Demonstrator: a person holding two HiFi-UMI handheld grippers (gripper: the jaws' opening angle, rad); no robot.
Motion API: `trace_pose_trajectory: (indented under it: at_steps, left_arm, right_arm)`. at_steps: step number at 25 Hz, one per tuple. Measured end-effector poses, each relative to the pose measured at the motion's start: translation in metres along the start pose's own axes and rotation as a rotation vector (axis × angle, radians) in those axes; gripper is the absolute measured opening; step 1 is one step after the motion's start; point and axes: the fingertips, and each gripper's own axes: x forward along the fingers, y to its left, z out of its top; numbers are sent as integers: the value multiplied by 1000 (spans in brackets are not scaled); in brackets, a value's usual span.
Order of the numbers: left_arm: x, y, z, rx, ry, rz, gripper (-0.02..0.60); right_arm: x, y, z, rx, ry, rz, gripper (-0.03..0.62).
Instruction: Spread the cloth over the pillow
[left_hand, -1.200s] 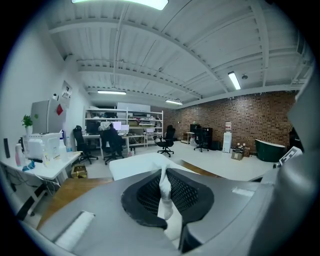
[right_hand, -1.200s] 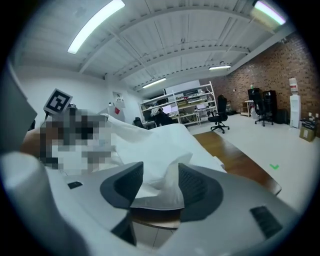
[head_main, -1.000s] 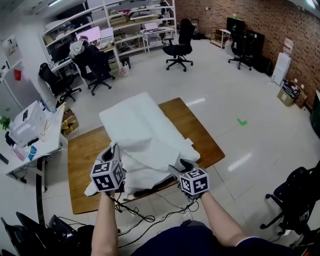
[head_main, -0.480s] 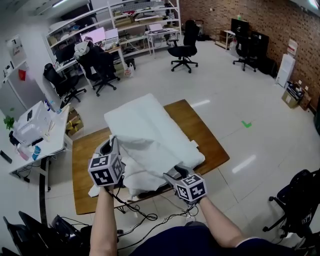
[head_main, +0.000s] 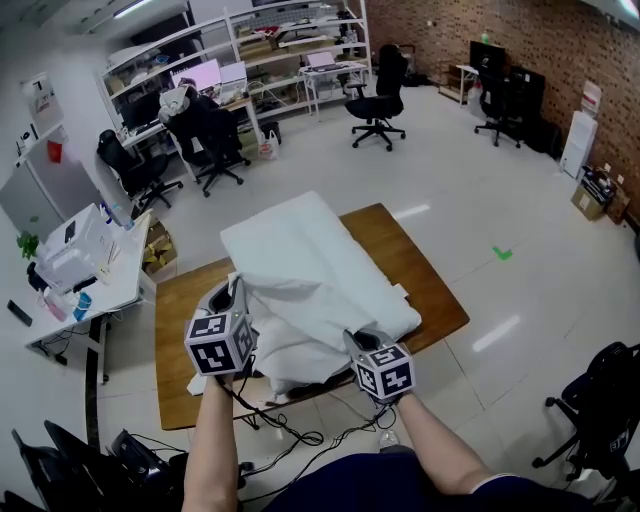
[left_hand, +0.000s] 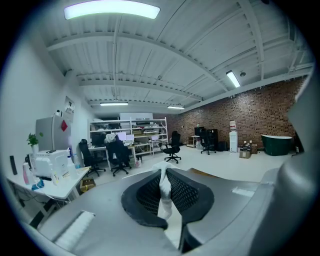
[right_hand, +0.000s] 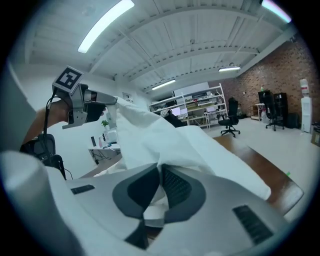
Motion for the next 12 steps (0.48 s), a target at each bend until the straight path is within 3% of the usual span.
trace_pose_trajectory:
  at_steps: [5, 12]
  left_arm:
    - [-3, 8, -5, -12, 4, 3, 20]
    - [-8, 11, 21, -24, -60, -15, 20]
  right_arm:
    - [-13, -15, 40, -70, -89, -58, 21]
    - [-44, -57, 139, -196, -253, -151, 21]
